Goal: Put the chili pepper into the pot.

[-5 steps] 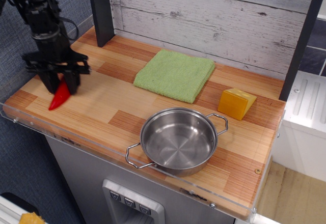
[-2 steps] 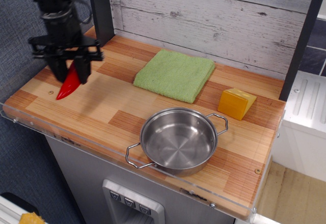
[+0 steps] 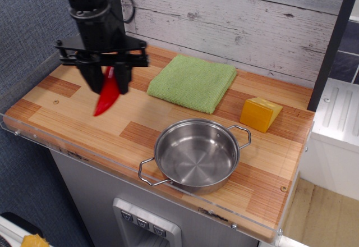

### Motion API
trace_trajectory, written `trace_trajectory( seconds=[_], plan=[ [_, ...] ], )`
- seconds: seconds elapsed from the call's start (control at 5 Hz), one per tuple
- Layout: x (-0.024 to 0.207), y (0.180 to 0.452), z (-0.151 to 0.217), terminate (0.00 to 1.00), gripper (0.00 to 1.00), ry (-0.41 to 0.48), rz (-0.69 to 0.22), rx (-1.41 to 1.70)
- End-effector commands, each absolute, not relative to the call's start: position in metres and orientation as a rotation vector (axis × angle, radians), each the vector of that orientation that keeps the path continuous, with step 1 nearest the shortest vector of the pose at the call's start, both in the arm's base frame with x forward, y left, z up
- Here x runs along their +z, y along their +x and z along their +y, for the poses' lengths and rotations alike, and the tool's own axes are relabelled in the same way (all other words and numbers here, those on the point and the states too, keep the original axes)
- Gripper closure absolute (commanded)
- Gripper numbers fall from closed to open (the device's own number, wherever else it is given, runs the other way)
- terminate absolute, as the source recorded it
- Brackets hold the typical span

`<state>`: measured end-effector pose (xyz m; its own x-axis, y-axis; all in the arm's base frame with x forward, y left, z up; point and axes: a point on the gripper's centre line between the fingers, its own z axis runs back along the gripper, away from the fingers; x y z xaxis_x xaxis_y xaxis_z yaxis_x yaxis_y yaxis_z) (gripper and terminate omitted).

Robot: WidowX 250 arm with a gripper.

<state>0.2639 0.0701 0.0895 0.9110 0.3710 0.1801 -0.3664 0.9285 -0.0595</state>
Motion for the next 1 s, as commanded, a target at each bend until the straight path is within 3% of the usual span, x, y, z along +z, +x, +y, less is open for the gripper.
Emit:
trace_trajectory(
  seconds=[0.0,0.4,0.8],
  plan=[
    [0.094,0.268,0.005,0.0,1.0,-0.123,-0.265,0.179],
    [0.076,0.265,-0.039,0.0,1.0,-0.193,-0.239,0.072],
    [0.056,0.263,-0.053,0.0,1.0,-0.173,-0.188,0.058]
  ],
)
